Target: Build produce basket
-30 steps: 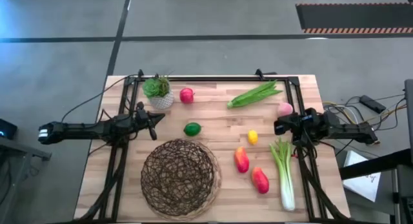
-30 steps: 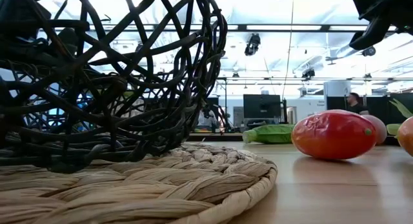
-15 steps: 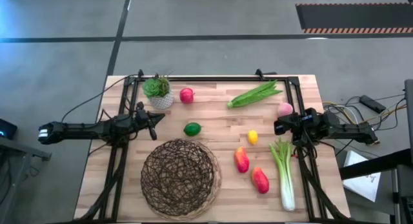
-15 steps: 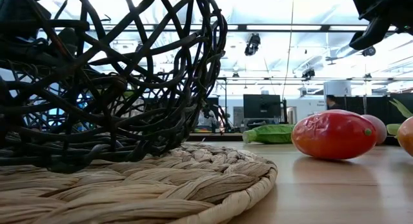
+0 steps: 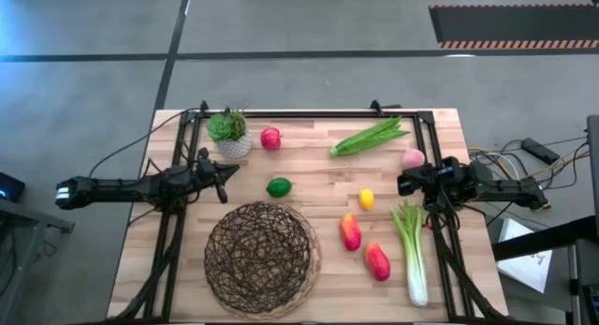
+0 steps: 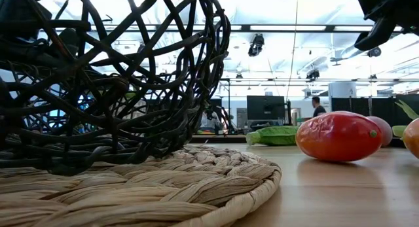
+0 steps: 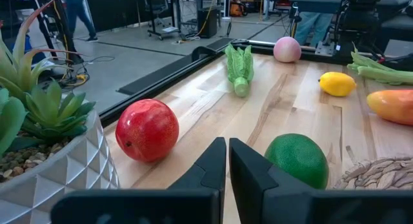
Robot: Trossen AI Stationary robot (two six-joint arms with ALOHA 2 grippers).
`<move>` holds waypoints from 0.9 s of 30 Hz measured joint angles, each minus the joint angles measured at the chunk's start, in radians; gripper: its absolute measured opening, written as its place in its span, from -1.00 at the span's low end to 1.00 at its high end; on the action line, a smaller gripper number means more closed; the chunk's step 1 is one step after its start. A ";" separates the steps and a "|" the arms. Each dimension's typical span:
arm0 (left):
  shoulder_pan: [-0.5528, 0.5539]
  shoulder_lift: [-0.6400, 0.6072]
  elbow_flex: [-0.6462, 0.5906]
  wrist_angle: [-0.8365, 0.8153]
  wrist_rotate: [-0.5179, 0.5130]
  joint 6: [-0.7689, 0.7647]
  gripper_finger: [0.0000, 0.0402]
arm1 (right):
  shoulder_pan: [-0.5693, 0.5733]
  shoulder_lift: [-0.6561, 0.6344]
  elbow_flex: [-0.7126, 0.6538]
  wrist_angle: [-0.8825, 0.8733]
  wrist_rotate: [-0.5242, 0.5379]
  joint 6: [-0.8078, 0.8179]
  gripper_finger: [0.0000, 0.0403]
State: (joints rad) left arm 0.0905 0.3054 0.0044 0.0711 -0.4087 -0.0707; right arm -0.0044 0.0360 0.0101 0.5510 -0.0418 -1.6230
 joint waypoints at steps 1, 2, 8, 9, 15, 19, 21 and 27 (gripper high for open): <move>0.000 0.000 0.000 0.000 0.000 0.000 -0.98 | 0.000 0.000 0.000 0.000 0.000 0.000 -0.96; 0.000 0.000 0.000 0.000 0.000 0.000 -0.98 | 0.000 0.000 0.000 0.000 0.000 0.000 -0.96; 0.000 0.000 0.000 0.000 0.000 0.000 -0.98 | 0.000 0.000 0.000 0.000 0.000 0.000 -0.96; 0.000 0.000 0.000 0.000 0.000 0.000 -0.98 | 0.000 0.000 0.000 0.000 0.000 0.000 -0.96; 0.000 0.000 0.000 0.000 0.000 0.000 -0.98 | 0.000 0.000 0.000 0.000 0.000 0.000 -0.96; 0.000 0.000 0.000 0.000 0.000 0.000 -0.98 | 0.000 0.000 0.000 0.000 0.000 0.000 -0.96; 0.000 0.000 0.000 0.000 0.000 0.000 -0.98 | 0.000 0.000 0.000 0.000 0.000 0.000 -0.96; 0.000 0.000 0.000 0.000 0.000 0.000 -0.98 | 0.000 0.001 0.000 -0.016 -0.009 0.060 -0.96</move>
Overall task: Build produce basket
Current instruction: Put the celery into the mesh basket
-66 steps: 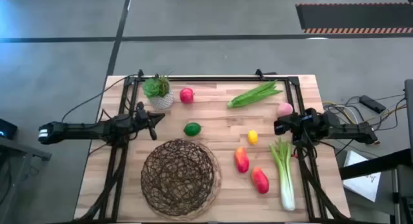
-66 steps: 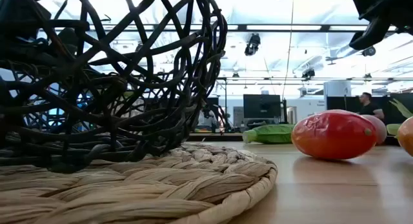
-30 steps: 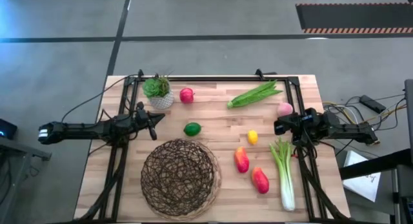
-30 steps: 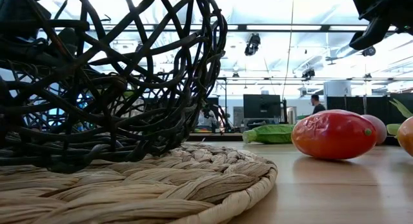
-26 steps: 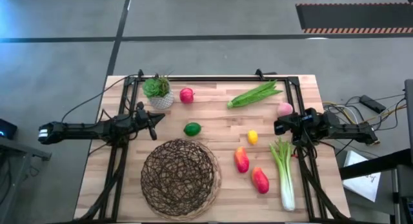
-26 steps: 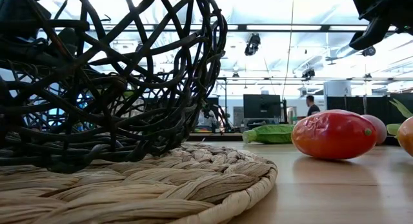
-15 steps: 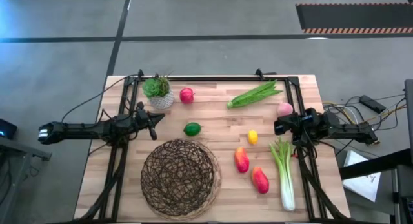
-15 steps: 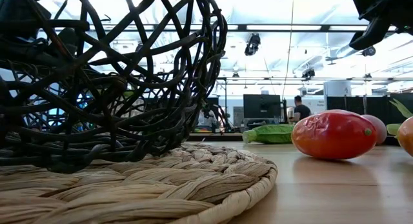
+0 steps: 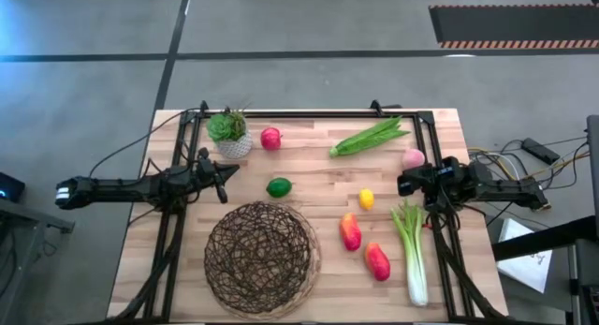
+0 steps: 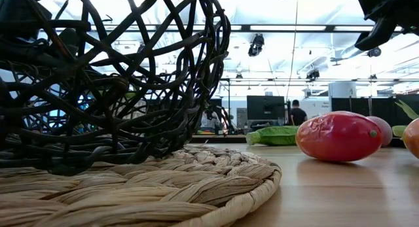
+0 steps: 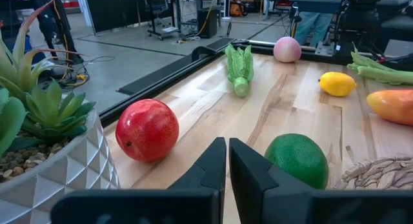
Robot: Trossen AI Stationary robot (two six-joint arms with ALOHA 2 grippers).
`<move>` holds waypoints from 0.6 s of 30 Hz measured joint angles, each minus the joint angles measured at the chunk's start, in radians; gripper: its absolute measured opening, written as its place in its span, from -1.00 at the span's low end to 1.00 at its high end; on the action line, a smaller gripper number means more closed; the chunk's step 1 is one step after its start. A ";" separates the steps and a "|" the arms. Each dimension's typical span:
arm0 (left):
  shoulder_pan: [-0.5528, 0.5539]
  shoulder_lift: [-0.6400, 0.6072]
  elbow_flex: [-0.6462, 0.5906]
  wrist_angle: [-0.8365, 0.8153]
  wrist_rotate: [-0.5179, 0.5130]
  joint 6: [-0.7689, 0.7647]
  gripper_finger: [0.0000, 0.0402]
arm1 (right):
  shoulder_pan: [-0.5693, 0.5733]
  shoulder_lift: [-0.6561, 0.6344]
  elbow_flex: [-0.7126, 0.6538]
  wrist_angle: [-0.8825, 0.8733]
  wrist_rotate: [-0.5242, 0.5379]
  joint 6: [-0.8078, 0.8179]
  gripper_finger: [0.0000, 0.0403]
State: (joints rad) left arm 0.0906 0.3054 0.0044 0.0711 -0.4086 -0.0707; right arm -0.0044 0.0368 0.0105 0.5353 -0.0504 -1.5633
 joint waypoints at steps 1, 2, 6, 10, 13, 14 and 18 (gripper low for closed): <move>0.000 0.000 0.000 0.000 0.000 0.000 -0.98 | 0.000 0.001 0.000 -0.025 -0.003 0.096 -0.96; 0.000 0.000 0.000 0.000 0.000 0.000 -0.98 | 0.000 0.001 0.000 -0.060 -0.008 0.241 -0.96; 0.000 0.000 0.000 0.000 0.000 0.000 -0.98 | 0.000 0.007 0.000 -0.148 -0.066 0.985 -0.96; 0.000 0.000 0.000 0.000 0.000 0.000 -0.98 | 0.000 0.006 0.000 -0.154 -0.084 1.554 -0.96; 0.000 0.000 0.000 0.000 0.000 0.000 -0.98 | 0.000 0.006 0.000 -0.156 -0.081 1.703 -0.96; 0.000 0.000 0.000 0.000 0.000 0.000 -0.98 | 0.000 0.006 0.000 -0.156 -0.081 1.733 -0.96; 0.000 0.000 0.000 0.000 0.000 0.000 -0.98 | 0.000 0.008 0.000 -0.169 -0.080 1.813 -0.96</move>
State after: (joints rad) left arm 0.0903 0.3054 0.0044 0.0711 -0.4087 -0.0704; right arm -0.0044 0.0446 0.0105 0.3665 -0.1304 0.2501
